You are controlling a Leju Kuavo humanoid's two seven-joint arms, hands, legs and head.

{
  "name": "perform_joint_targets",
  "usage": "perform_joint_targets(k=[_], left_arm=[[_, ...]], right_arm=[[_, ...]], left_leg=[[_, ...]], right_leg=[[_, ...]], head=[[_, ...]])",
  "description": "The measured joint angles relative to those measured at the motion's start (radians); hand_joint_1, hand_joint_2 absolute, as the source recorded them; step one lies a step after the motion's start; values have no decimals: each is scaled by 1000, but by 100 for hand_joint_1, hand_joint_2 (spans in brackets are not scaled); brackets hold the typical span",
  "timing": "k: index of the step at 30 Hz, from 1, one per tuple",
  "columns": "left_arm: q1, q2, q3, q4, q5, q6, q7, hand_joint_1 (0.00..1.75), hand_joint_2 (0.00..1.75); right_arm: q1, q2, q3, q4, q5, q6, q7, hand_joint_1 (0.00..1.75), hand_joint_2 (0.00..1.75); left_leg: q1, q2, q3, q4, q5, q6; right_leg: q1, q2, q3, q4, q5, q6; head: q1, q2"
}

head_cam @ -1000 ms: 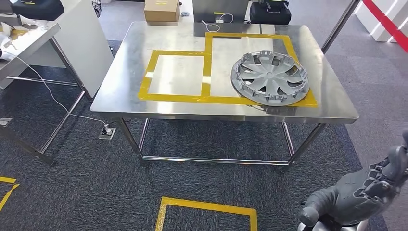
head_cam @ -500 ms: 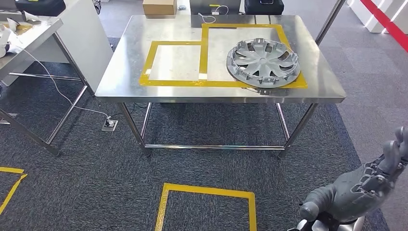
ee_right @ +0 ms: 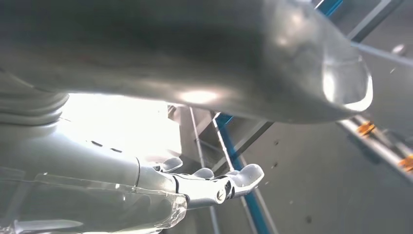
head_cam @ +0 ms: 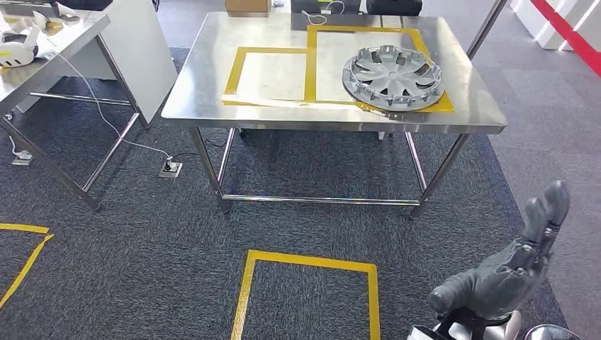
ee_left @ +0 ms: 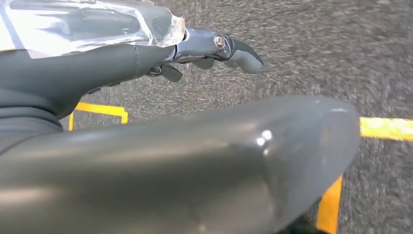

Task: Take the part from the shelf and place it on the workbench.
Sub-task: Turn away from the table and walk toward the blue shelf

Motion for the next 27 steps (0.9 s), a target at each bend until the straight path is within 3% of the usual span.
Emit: perform_joint_targets(k=[1,3,4,5,6,7,9,11,12,15,17,18,19,20,21,22,25,27], left_arm=[[1,1,0,0,0,0,0,0,0],[0,1,0,0,0,0,1,0,0],[0,1,0,0,0,0,2,0,0],[0,1,0,0,0,0,3,0,0],[0,1,0,0,0,0,3,0,0],[-1,1,0,0,0,0,3,0,0],[-2,0,0,0,0,0,4,0,0],[-4,-2,0,0,1,1,12,0,0],[-5,-3,0,0,2,2,16,0,0],[-3,-5,0,0,2,4,27,0,0],[-2,-5,1,0,2,7,52,0,0],[-2,-5,2,0,4,8,69,0,44],[-1,-5,4,0,6,9,84,0,87],[1,-5,5,0,6,12,96,0,131],[3,-5,5,0,4,17,105,0,175],[5,-5,5,0,2,23,114,0,175],[7,-3,7,0,-1,34,142,0,175],[6,-3,10,0,4,28,156,0,175]], right_arm=[[5,0,2,8,-15,-1,-2,0,0],[8,-1,10,33,-59,0,-2,0,0],[8,-3,19,57,-81,5,1,0,0],[9,-5,30,86,-98,11,4,0,0],[9,-8,44,122,-114,16,7,0,0],[8,-10,60,164,-130,22,11,0,0],[-2,-12,89,257,-152,36,29,0,0],[-27,-10,111,388,-179,95,91,0,0],[-40,-8,118,469,-197,129,121,0,0],[-96,2,117,765,-282,211,161,0,0],[-146,12,102,999,-348,266,177,0,0],[-163,14,91,1111,-373,293,192,0,0],[-176,15,78,1215,-396,325,218,0,44],[-183,14,61,1309,-424,365,265,0,87],[-186,13,40,1391,-450,407,323,0,131],[-185,11,18,1460,-471,443,397,0,175],[-169,2,-30,1618,-479,480,623,0,175],[-153,-9,-46,1694,-472,500,755,0,175]], left_leg=[[0,3,-13,-1,13,9],[-2,9,-43,0,38,19],[-5,12,-57,1,51,21],[-7,14,-72,3,63,22],[-9,16,-87,6,75,22],[-11,18,-102,10,85,21],[-14,18,-128,19,100,17],[-17,17,-144,28,112,8],[-17,18,-148,29,119,2],[-11,14,-163,37,124,-18],[-7,5,-196,105,63,-29],[-5,2,-221,167,18,-34],[-3,1,-245,235,-19,-39],[-2,1,-261,288,-38,-42],[-1,2,-259,307,-35,-44],[1,2,-238,287,-15,-44],[6,0,-107,84,48,-42],[6,-1,-69,16,51,-39]], right_leg=[[-1,1,-13,31,-41,4],[-1,4,-43,146,-151,8],[0,5,-54,213,-187,9],[0,5,-56,266,-196,9],[0,6,-46,292,-181,7],[1,6,-18,285,-151,3],[6,8,84,168,-110,-11],[13,10,186,16,-131,-25],[17,10,210,-28,-145,-30],[18,7,203,-54,-134,-49],[14,4,186,-55,-115,-59],[14,2,176,-55,-108,-61],[13,-1,166,-54,-102,-60],[13,-3,158,-53,-97,-58],[13,-6,152,-52,-93,-56],[13,-7,148,-50,-91,-54],[15,-9,139,-38,-91,-49],[20,-6,130,-28,-91,-48]], head=[[1,0],[4,0],[4,0],[5,0],[5,0],[5,0],[5,0],[4,0],[3,0],[2,0],[-3,0],[-7,0],[-8,0],[-8,0],[-8,0],[-8,0],[-8,0],[-6,0]])
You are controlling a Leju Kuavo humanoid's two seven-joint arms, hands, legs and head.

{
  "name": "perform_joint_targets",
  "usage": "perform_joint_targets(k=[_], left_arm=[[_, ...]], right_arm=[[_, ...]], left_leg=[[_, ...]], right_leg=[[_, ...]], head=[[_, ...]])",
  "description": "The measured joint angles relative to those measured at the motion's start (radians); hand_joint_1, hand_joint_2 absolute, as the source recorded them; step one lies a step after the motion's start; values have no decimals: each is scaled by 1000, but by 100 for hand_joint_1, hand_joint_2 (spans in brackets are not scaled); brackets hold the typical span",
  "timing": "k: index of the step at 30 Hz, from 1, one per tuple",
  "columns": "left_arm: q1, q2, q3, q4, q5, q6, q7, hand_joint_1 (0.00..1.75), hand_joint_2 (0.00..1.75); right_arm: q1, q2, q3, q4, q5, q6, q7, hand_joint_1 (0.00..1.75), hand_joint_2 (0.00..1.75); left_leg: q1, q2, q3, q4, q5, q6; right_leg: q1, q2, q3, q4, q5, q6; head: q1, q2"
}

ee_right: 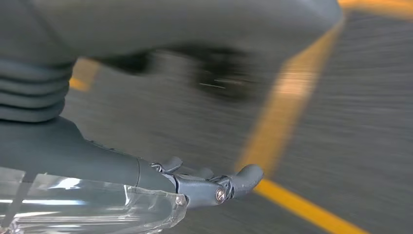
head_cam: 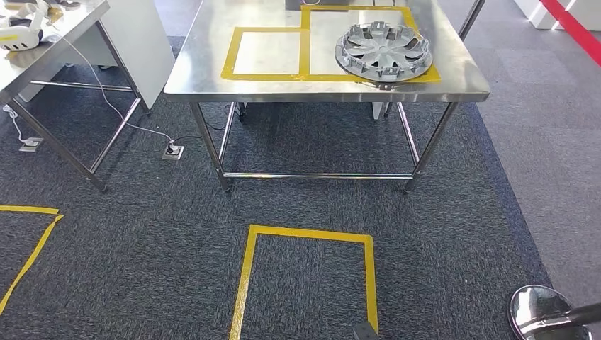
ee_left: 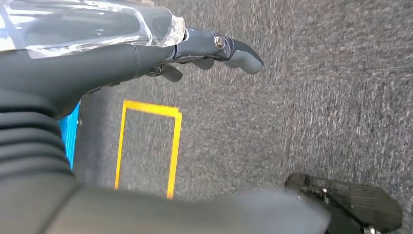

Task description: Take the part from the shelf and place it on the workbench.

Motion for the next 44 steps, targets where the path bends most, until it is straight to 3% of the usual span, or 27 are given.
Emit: perform_joint_targets(k=[2,4,7,8,11,15,18,19,22,25,32,33,36,37,44], left_arm=[[1,0,3,0,4,-8,0,0,175],[1,2,5,0,0,-14,-9,0,175],[-2,5,4,0,-15,-36,-17,0,175],[-2,6,4,0,-19,-42,-18,0,131],[-3,9,2,0,-30,-47,-28,0,0],[-3,10,-4,0,-40,-43,-54,0,0],[-4,10,-7,0,-43,-43,-61,0,0],[-3,10,-8,0,-43,-43,-63,0,44],[-3,10,-10,0,-46,-39,-64,0,175],[0,12,-32,-1,-31,-35,-58,0,175],[28,32,-176,-16,151,-70,-41,0,175],[32,35,-198,-19,179,-76,-39,0,175],[47,46,-268,-30,266,-95,-34,0,44],[53,49,-292,-35,295,-102,-33,0,0],[87,71,-444,-62,484,-143,-26,0,0]], right_arm=[[23,-11,-10,54,6,5,90,0,175],[39,-17,-18,89,10,8,119,0,175],[39,-22,-26,121,30,74,125,0,44],[38,-22,-25,127,41,92,125,0,0],[35,-23,-16,141,73,98,110,0,0],[34,-22,2,153,99,71,80,0,0],[33,-22,10,157,105,63,71,0,131],[33,-22,12,158,106,63,70,0,175],[33,-22,17,162,107,62,58,0,175],[34,-23,18,163,93,68,32,0,175],[40,-28,15,159,29,87,7,0,175],[40,-29,14,156,21,89,5,0,131],[49,-33,12,149,-4,98,2,0,0],[55,-34,10,146,-12,101,1,0,0],[94,-41,-3,121,-70,119,-12,0,0]], left_leg=[[-3,1,-3,0,-1,4],[-5,3,-5,3,-2,10],[-8,7,-6,5,-2,17],[-9,8,-6,5,-2,19],[-10,8,-7,6,1,24],[-10,7,-8,6,3,26],[-10,7,-8,6,5,25],[-10,7,-8,6,5,25],[-10,7,-8,6,5,25],[-10,7,-8,6,5,25],[-9,8,-9,6,5,25],[-9,8,-9,6,5,25],[-9,7,-9,6,5,25],[-9,7,-10,6,5,25],[-9,7,-12,6,5,25]], right_leg=[[0,2,-5,2,2,1],[-1,4,-6,0,5,6],[-4,7,-8,-1,9,13],[-5,7,-8,-1,10,16],[-6,7,-9,-2,12,22],[-6,7,-10,-2,14,25],[-5,7,-10,-1,15,24],[-5,7,-10,0,15,24],[-5,7,-11,0,15,24],[-5,7,-12,0,15,24],[-5,7,-13,0,15,24],[-5,7,-13,0,15,24],[-5,7,-13,0,14,24],[-5,7,-13,0,14,24],[-5,7,-15,0,14,24]], head=[[2,0],[3,0],[2,0],[2,0],[2,0],[2,0],[2,0],[2,0],[2,0],[2,0],[2,0],[2,0],[2,0],[2,0],[2,0]])
